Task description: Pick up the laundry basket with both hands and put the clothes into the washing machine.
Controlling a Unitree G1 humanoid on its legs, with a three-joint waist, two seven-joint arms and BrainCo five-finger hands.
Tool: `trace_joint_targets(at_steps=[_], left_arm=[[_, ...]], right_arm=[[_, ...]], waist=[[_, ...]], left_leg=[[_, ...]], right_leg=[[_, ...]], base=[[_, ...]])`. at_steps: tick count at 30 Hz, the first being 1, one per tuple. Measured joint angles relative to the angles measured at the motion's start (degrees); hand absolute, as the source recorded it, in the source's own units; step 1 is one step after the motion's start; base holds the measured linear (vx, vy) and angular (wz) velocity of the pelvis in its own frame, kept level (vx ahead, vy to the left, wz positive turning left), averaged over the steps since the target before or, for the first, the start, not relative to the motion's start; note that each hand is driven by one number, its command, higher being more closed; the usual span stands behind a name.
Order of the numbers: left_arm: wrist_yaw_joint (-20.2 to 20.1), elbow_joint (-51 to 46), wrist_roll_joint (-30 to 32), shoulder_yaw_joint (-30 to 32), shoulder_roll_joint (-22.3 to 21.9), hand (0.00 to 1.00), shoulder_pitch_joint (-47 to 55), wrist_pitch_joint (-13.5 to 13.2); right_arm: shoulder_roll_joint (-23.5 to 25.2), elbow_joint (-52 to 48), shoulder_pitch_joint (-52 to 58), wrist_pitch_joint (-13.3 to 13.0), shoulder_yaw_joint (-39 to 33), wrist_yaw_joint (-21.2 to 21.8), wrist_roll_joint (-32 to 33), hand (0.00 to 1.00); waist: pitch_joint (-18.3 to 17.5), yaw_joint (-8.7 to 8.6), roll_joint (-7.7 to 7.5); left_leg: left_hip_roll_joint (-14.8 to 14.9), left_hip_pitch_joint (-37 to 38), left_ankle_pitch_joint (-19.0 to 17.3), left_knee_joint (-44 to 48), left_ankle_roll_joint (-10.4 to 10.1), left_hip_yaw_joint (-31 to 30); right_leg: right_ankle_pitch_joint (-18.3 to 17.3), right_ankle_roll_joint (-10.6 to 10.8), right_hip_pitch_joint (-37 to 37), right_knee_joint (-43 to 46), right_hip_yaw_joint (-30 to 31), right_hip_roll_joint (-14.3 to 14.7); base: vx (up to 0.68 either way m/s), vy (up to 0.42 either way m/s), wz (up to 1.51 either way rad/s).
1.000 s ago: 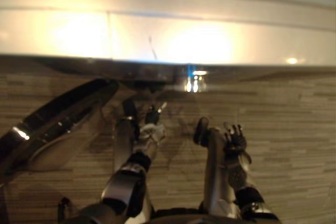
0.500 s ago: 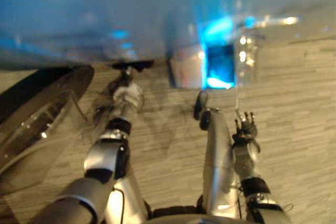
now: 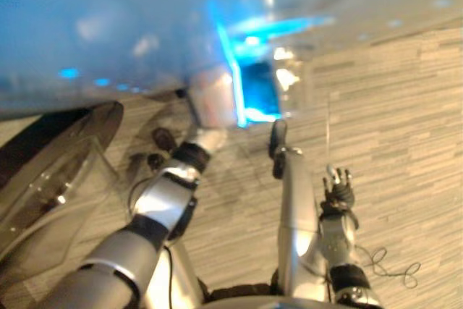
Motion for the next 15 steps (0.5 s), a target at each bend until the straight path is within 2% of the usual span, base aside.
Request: trace_joint_targets(at_steps=[2, 5, 9, 11, 13, 14, 15], left_arm=[[-0.7, 0.0, -1.4, -0.9, 0.3, 0.00, -0.2, 0.3], [-1.7, 0.0, -3.4, -7.4, 4.6, 0.00, -0.2, 0.8], [-4.2, 0.1, -5.4, -12.1, 8.8, 0.00, -0.2, 3.2], [-4.3, 0.1, -5.2, -13.1, 10.8, 0.00, -0.2, 4.1], [-4.7, 0.2, -1.4, -13.4, 12.6, 0.00, -0.2, 5.2], [-4.5, 0.2, 3.5, -13.3, 13.2, 0.00, -0.1, 5.4], [-4.2, 0.2, 5.8, -13.4, 13.6, 0.00, -0.1, 5.5]], right_arm=[[0.0, -0.2, 0.4, 0.3, -0.2, 0.4, 0.1, 0.00], [-0.4, -0.4, 2.1, 1.0, -1.8, 1.3, 0.5, 0.00], [-1.7, -2.5, 3.7, 1.1, -4.7, 2.4, 0.7, 0.00], [-2.4, -2.5, 3.7, 1.1, -5.2, 2.5, 1.1, 0.00], [-2.5, -2.6, 3.9, 1.0, -6.9, 3.1, 1.1, 0.00], [-3.0, -2.6, 4.4, 1.0, -7.6, 3.7, 1.1, 0.00], [-3.2, -2.6, 4.7, 1.0, -7.8, 3.8, 1.2, 0.00]], waist=[[-0.1, -0.65, 0.48], [-0.1, -0.30, 0.59], [0.0, -0.36, 1.85], [0.0, -0.31, 1.88], [0.3, 0.04, 2.27], [0.5, 0.75, 2.61], [0.5, 0.94, 2.68]], left_leg=[[0.9, 2.2, -0.4, -0.2, -0.6, 0.6], [1.8, 5.2, -0.2, -1.6, -1.0, 1.5], [2.6, 8.1, -0.6, -1.7, -1.7, 1.8], [2.8, 8.9, -0.7, -1.7, -1.9, 1.9], [3.4, 9.2, -0.7, -1.7, -2.0, 1.8], [3.6, 9.2, -0.7, -1.7, -2.1, 1.7], [3.6, 9.2, -0.7, -1.7, -2.1, 1.7]], right_leg=[[0.0, 0.0, 1.1, 0.1, 0.4, 0.9], [-0.1, -0.3, 1.8, 0.4, 1.2, 2.1], [-0.8, -1.3, 3.2, 1.5, 1.6, 3.0], [-0.9, -1.5, 3.4, 2.0, 1.9, 3.4], [-1.1, -1.7, 3.3, 2.3, 1.9, 4.1], [-1.3, -1.7, 3.2, 2.4, 1.9, 4.3], [-1.4, -1.8, 3.0, 2.5, 1.9, 4.4]], base=[[0.02, -0.061, -0.28], [0.03, -0.090, -0.18], [0.03, -0.054, -0.08], [0.02, -0.027, -0.11], [0.02, -0.031, -0.14], [0.02, -0.020, -0.08], [0.02, -0.024, -0.08]])
